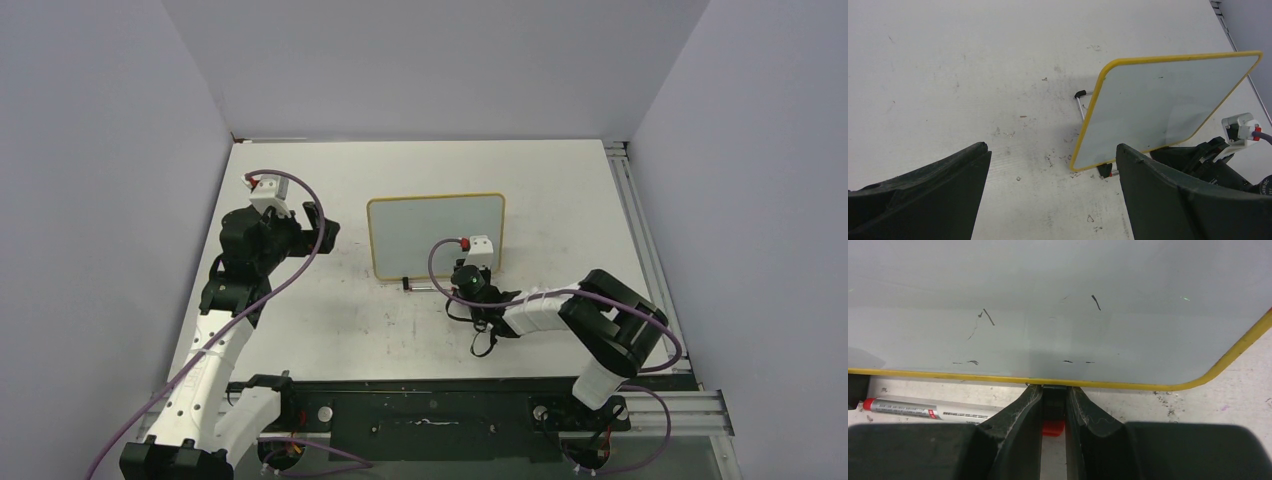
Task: Write a sentence on the whiteboard
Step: Move the whiteboard stand to the center of the board, then open the whiteboard marker at the center of the board.
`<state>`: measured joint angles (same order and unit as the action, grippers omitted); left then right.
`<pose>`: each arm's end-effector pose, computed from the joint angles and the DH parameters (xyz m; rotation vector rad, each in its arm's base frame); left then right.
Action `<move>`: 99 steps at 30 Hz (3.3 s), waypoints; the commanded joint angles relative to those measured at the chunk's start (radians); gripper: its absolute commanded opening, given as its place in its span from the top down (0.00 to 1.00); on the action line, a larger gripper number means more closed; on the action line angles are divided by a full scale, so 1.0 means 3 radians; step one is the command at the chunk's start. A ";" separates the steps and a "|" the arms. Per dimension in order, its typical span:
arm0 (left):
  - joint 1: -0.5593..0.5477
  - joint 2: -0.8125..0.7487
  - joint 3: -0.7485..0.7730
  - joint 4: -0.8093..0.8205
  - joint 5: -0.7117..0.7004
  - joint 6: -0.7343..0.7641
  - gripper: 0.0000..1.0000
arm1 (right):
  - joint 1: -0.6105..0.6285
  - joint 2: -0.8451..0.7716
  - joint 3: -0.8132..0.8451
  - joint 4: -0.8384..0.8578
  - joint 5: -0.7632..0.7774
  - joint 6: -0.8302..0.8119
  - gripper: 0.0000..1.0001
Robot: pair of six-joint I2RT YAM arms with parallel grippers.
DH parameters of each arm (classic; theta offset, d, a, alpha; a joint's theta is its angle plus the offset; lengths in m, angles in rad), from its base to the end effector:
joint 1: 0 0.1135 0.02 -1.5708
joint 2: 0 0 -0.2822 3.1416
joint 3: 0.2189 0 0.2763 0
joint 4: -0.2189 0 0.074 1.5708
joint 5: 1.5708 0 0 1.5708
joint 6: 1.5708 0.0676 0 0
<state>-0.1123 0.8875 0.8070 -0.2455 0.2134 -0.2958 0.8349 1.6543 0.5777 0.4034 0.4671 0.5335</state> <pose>0.2450 -0.0420 0.3256 -0.0288 1.9176 -0.4786 0.2436 0.2237 0.1020 -0.0796 2.1712 0.2591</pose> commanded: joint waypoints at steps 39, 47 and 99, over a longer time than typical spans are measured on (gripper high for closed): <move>-0.0147 -0.0091 -0.0023 -0.0014 -0.0233 0.0119 0.04 | 0.0336 -0.1244 0.0244 -0.1181 -0.0824 -0.0528 0.27; -0.0146 -0.0303 -0.0134 -0.0067 -0.0364 0.0122 0.04 | 0.0336 -0.1037 0.0502 -0.1334 -0.1153 -0.0985 0.37; -0.0004 -0.0294 -0.0161 0.0025 -0.0241 0.0071 0.04 | 0.0428 0.0105 0.0919 -0.1167 -0.1450 -0.1281 0.68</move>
<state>-0.1207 0.8005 0.7578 -0.2871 0.1253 -0.2695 0.9348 1.7306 0.8719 0.0368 0.0448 0.1150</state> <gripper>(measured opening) 0.962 0.331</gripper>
